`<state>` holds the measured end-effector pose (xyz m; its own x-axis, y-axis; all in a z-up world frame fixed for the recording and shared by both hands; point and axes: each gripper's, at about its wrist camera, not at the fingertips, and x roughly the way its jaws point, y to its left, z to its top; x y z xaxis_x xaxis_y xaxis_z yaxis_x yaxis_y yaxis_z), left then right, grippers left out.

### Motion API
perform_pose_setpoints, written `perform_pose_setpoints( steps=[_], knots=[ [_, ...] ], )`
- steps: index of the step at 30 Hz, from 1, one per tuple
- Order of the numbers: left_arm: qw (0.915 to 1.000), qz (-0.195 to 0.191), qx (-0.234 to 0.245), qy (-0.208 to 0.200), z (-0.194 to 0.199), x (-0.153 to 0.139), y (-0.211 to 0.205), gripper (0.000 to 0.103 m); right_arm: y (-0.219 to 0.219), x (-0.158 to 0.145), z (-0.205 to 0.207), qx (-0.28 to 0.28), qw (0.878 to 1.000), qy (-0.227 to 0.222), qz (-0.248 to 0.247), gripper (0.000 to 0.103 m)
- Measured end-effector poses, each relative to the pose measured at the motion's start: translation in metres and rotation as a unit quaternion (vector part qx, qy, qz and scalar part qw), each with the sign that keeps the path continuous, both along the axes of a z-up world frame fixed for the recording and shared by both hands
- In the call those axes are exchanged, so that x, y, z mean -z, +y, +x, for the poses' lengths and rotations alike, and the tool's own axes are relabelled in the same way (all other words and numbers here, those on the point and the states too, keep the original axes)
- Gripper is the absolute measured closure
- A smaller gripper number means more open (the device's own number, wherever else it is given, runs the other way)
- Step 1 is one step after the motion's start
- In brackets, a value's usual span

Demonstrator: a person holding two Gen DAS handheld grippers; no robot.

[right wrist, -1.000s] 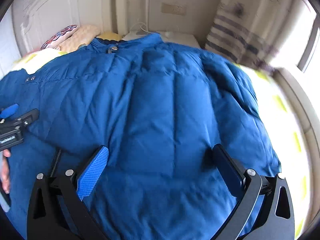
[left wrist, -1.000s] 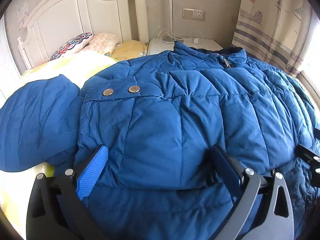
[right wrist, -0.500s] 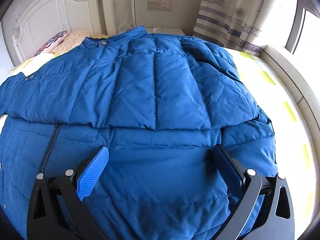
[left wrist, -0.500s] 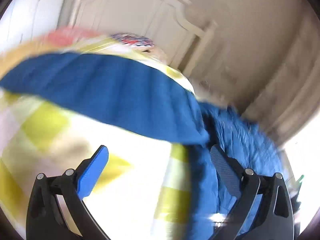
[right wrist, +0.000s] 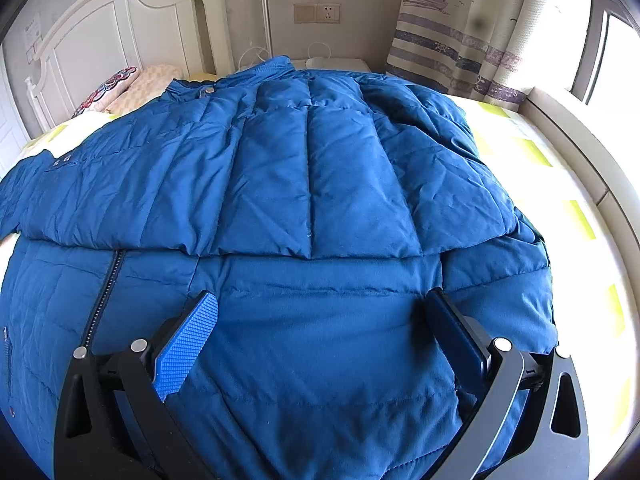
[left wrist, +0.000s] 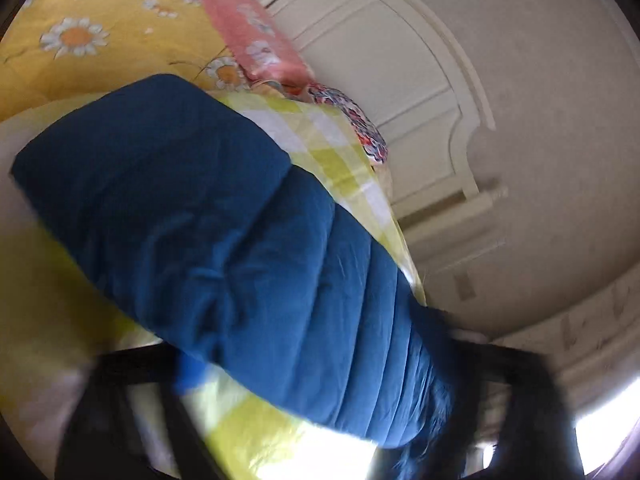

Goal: Fold large clothes

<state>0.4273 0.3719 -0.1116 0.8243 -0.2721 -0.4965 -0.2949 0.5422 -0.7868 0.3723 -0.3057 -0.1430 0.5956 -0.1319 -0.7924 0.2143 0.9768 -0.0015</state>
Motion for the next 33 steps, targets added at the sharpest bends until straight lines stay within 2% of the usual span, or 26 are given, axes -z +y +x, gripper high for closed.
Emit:
perform_pose_setpoints(
  steps=[1, 2, 3, 5, 7, 9, 12, 13, 15, 16, 17, 19, 21, 22, 23, 25, 26, 27, 29, 31, 33],
  knots=[
    [0.9999, -0.007, -0.007, 0.008, 0.005, 0.002, 0.003, 0.096, 0.0, 0.0, 0.0, 0.0, 1.0, -0.001, 0.0, 0.004],
    [0.9996, -0.013, -0.022, 0.005, 0.005, 0.002, 0.003, 0.097, 0.001, -0.001, 0.0, 0.0, 1.0, -0.002, 0.0, 0.004],
    [0.9995, 0.001, -0.033, -0.003, 0.003, -0.004, -0.003, 0.097, 0.001, -0.001, -0.001, 0.0, 1.0, -0.003, 0.0, 0.004],
    [0.9962, 0.076, -0.025, -0.035, -0.005, -0.035, -0.033, 0.098, 0.001, -0.004, -0.004, -0.001, 1.0, -0.015, 0.006, 0.004],
    [0.9879, 0.137, 0.014, -0.072, -0.009, -0.07, -0.079, 0.098, -0.002, -0.008, -0.009, -0.003, 0.999, -0.034, 0.02, 0.004],
    [0.9779, 0.169, 0.07, -0.101, -0.008, -0.095, -0.128, 0.098, -0.005, -0.014, -0.015, -0.003, 0.997, -0.062, 0.036, 0.004],
    [0.9469, 0.23, 0.18, -0.135, -0.007, -0.125, -0.228, 0.097, -0.008, -0.019, -0.021, 0.005, 0.996, -0.081, 0.047, 0.004],
    [0.9311, 0.252, 0.224, -0.139, -0.005, -0.129, -0.271, 0.097, -0.009, -0.019, -0.021, 0.006, 0.995, -0.081, 0.049, 0.004],
    [0.91, 0.274, 0.278, -0.139, -0.004, -0.123, -0.327, 0.094, -0.011, -0.018, -0.02, 0.011, 0.996, -0.078, 0.052, 0.004],
    [0.8961, 0.29, 0.309, -0.133, -0.001, -0.113, -0.363, 0.094, -0.012, -0.018, -0.02, 0.015, 0.996, -0.074, 0.053, 0.004],
    [0.8873, 0.299, 0.329, -0.123, 0.0, -0.102, -0.388, 0.09, -0.012, -0.017, -0.019, 0.016, 0.996, -0.071, 0.054, 0.004],
    [0.8688, 0.303, 0.381, -0.092, 0.006, -0.077, -0.431, 0.067, -0.013, -0.016, -0.018, 0.016, 0.996, -0.066, 0.054, 0.004],
    [0.8439, 0.31, 0.435, -0.051, 0.009, -0.048, -0.472, 0.024, -0.013, -0.013, -0.015, 0.012, 0.997, -0.058, 0.053, 0.004],
    [0.8318, 0.326, 0.447, -0.038, 0.009, -0.036, -0.484, 0.018, -0.013, -0.012, -0.014, 0.01, 0.997, -0.053, 0.052, 0.004],
    [0.8134, 0.368, 0.449, -0.036, 0.002, -0.027, -0.5, 0.014, -0.012, -0.011, -0.013, 0.01, 0.997, -0.051, 0.051, 0.004],
    [0.7943, 0.405, 0.451, -0.046, -0.014, -0.024, -0.508, 0.012, -0.01, -0.01, -0.012, 0.008, 0.998, -0.047, 0.049, 0.004],
    [0.7917, 0.409, 0.45, -0.053, -0.021, -0.029, -0.504, 0.012, -0.009, -0.009, -0.013, 0.007, 0.998, -0.046, 0.048, 0.004],
    [0.7956, 0.407, 0.444, -0.062, -0.026, -0.035, -0.497, 0.012, -0.009, -0.009, -0.013, 0.008, 0.998, -0.045, 0.047, 0.004],
    [0.8102, 0.4, 0.418, -0.095, -0.038, -0.059, -0.475, 0.012, -0.008, -0.009, -0.012, 0.007, 0.998, -0.045, 0.045, 0.004],
    [0.824, 0.388, 0.392, -0.13, -0.05, -0.082, -0.455, 0.006, -0.008, -0.008, -0.012, 0.005, 0.998, -0.043, 0.045, 0.004],
    [0.84, 0.389, 0.339, -0.166, -0.07, -0.098, -0.426, 0.002, -0.008, -0.008, -0.012, -0.007, 0.997, -0.042, 0.06, 0.004]
  ],
)
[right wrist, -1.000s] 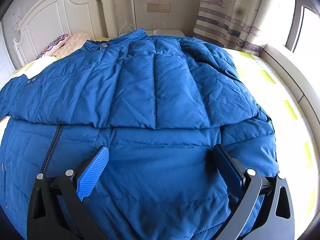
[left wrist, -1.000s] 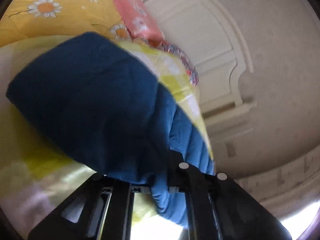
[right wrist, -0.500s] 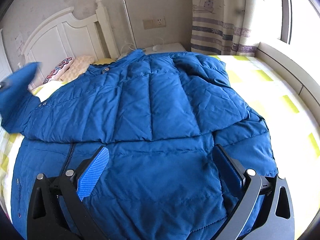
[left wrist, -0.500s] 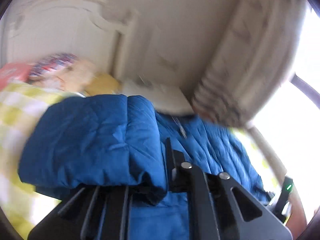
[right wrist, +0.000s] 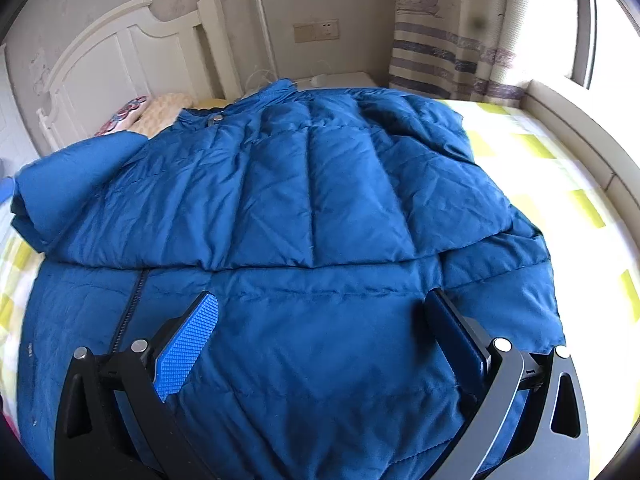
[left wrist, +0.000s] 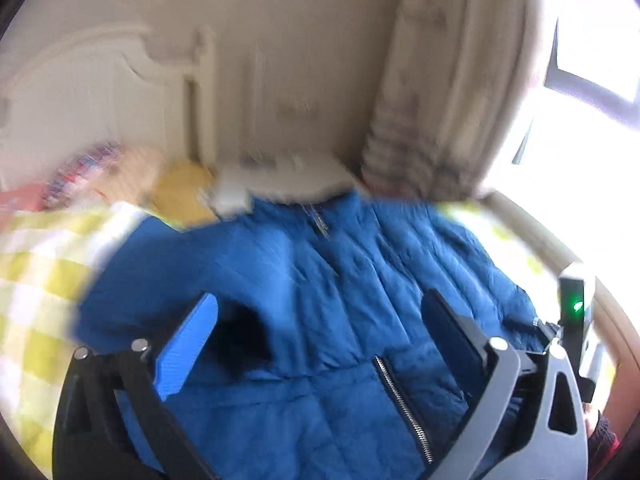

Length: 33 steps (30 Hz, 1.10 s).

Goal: Fold large clothes

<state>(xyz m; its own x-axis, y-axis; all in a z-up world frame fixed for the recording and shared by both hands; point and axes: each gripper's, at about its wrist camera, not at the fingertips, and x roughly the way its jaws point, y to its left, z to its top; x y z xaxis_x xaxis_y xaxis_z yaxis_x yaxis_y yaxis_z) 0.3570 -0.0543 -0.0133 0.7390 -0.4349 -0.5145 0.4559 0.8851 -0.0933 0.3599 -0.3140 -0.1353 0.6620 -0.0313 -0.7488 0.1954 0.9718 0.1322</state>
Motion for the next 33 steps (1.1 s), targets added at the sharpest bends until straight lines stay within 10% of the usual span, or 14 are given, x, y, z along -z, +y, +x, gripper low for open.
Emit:
perform_pose_setpoints(
  steps=[6, 15, 33],
  knots=[
    [0.9921, 0.02, -0.116, 0.044, 0.005, 0.032, 0.044, 0.002, -0.01, -0.001, -0.001, -0.025, 0.998, -0.008, 0.059, 0.004],
    [0.9784, 0.062, -0.14, 0.139, 0.023, 0.095, 0.046, 0.002, -0.039, 0.0, -0.006, -0.032, 0.983, -0.034, 0.177, 0.004],
    [0.9651, 0.103, -0.212, 0.114, 0.018, 0.109, 0.051, 0.002, 0.066, -0.039, 0.047, -0.091, 0.994, -0.029, 0.047, 0.004]
  ],
)
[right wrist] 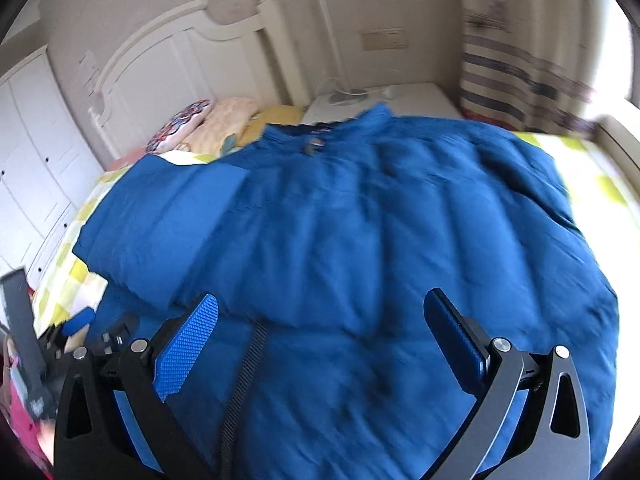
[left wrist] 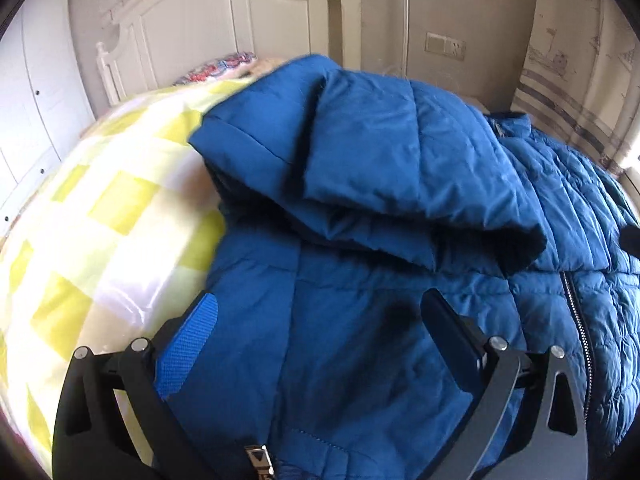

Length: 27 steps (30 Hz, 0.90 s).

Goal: Fold large clothes

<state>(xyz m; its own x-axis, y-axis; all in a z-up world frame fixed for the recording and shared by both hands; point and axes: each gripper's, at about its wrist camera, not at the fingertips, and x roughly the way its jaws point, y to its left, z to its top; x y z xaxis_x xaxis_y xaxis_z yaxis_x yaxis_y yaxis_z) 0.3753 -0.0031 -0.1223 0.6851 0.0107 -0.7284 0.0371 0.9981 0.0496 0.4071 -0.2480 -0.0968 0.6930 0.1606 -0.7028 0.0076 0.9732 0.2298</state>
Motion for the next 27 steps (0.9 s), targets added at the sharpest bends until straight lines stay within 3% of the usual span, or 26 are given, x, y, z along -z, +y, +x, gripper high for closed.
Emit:
perform_pose_setpoints(
  steps=[2, 4, 5, 7, 10, 12, 15, 16, 18, 19, 20, 21, 22, 25, 27],
  knots=[
    [0.9991, -0.009, -0.021, -0.035, -0.01, -0.009, 0.009, 0.002, 0.02, -0.005, 0.009, -0.023, 1.0, -0.008, -0.013, 0.004],
    [0.9951, -0.048, -0.047, -0.073, -0.022, -0.019, 0.026, 0.002, 0.048, -0.014, 0.014, -0.06, 0.997, -0.027, -0.051, 0.004],
    [0.99, -0.078, -0.069, -0.095, -0.028, -0.024, 0.042, 0.002, 0.062, -0.018, 0.016, -0.078, 0.993, -0.035, -0.075, 0.004],
    [0.9772, -0.102, -0.14, -0.122, -0.035, -0.028, 0.071, 0.002, 0.088, -0.024, 0.019, -0.122, 0.985, -0.046, -0.113, 0.004],
    [0.9568, -0.123, -0.24, -0.108, -0.035, -0.023, 0.112, 0.002, 0.128, -0.028, 0.027, -0.188, 0.969, -0.046, -0.153, 0.004],
    [0.9507, -0.135, -0.263, -0.093, -0.033, -0.017, 0.127, 0.002, 0.153, -0.023, 0.032, -0.213, 0.956, -0.041, -0.196, 0.004],
    [0.9487, -0.15, -0.271, -0.062, -0.026, -0.008, 0.134, 0.002, 0.19, -0.004, 0.04, -0.247, 0.932, -0.02, -0.263, 0.004],
    [0.9491, -0.149, -0.27, -0.062, -0.026, -0.008, 0.133, 0.002, 0.204, 0.004, 0.041, -0.252, 0.92, -0.022, -0.3, 0.005],
    [0.9509, -0.144, -0.264, -0.072, -0.028, -0.011, 0.13, 0.002, 0.212, 0.01, 0.038, -0.23, 0.907, -0.04, -0.35, 0.011],
    [0.9517, -0.142, -0.261, -0.077, -0.027, -0.013, 0.128, 0.002, 0.209, 0.007, 0.037, -0.229, 0.912, -0.048, -0.338, 0.019],
    [0.953, -0.138, -0.256, -0.086, -0.028, -0.015, 0.124, 0.002, 0.201, -0.002, 0.036, -0.224, 0.923, -0.055, -0.307, 0.035],
    [0.954, -0.134, -0.251, -0.093, -0.029, -0.018, 0.121, 0.002, 0.192, -0.009, 0.035, -0.217, 0.934, -0.059, -0.278, 0.043],
    [0.9545, -0.132, -0.249, -0.098, -0.03, -0.017, 0.12, 0.002, 0.171, -0.025, 0.029, -0.193, 0.951, -0.079, -0.227, 0.046],
    [0.9596, -0.126, -0.224, -0.115, -0.034, -0.024, 0.112, 0.002, 0.094, -0.058, 0.01, -0.103, 0.984, -0.12, -0.079, 0.053],
    [0.9687, -0.131, -0.176, -0.115, -0.032, -0.026, 0.099, 0.002, 0.033, -0.066, -0.004, -0.022, 0.991, -0.131, 0.009, 0.053]
  ],
)
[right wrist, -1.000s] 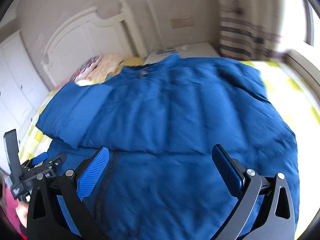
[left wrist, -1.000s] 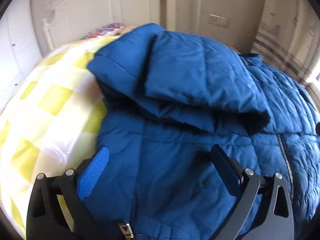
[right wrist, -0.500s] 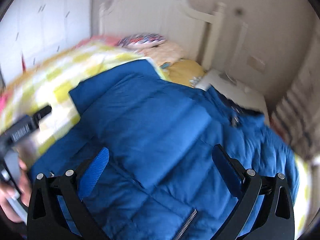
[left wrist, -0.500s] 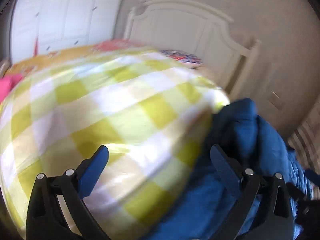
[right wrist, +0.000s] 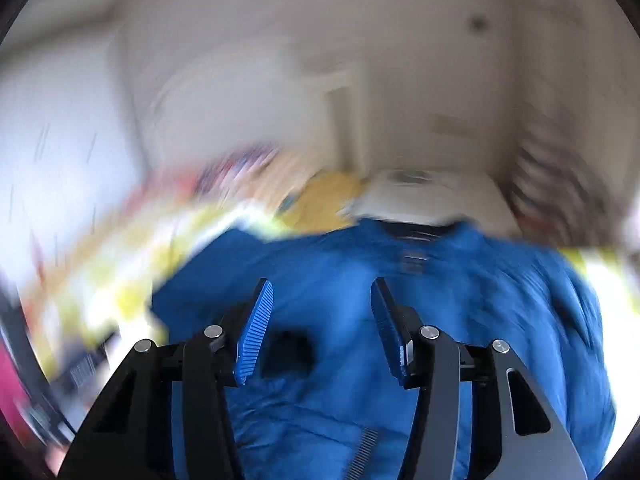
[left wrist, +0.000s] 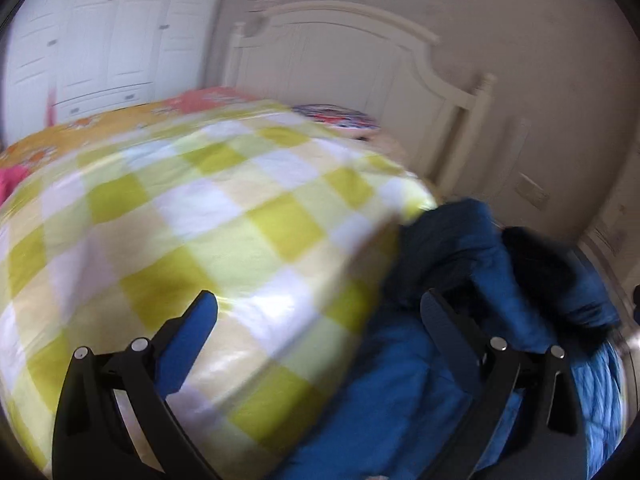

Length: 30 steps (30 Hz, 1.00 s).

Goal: Fold large clothes

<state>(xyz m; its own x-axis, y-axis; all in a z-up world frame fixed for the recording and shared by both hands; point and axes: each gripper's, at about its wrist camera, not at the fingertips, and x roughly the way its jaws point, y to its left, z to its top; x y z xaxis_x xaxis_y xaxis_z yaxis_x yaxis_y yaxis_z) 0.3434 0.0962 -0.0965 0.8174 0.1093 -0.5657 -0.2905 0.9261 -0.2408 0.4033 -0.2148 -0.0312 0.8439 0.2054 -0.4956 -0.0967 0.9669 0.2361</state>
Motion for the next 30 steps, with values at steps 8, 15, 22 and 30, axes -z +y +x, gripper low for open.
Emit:
perform_pose_setpoints(
  steps=[8, 15, 22, 30],
  knots=[
    [0.9901, 0.025, 0.126, 0.055, 0.019, 0.014, -0.048, 0.002, -0.091, 0.049, -0.021, 0.098, 0.99, 0.095, 0.04, 0.027],
    [0.9919, -0.03, 0.1, 0.073, 0.026, 0.025, -0.027, 0.002, 0.061, 0.048, -0.008, -0.063, 0.97, 0.04, -0.23, 0.015],
    [0.9913, -0.052, 0.09, 0.08, 0.029, 0.031, -0.02, 0.002, 0.144, 0.071, 0.045, -0.116, 0.921, 0.068, -0.365, 0.015],
    [0.9911, -0.056, 0.089, 0.081, 0.027, 0.032, -0.02, 0.002, 0.098, 0.037, 0.042, -0.094, 0.971, 0.024, -0.22, 0.068]
  ],
)
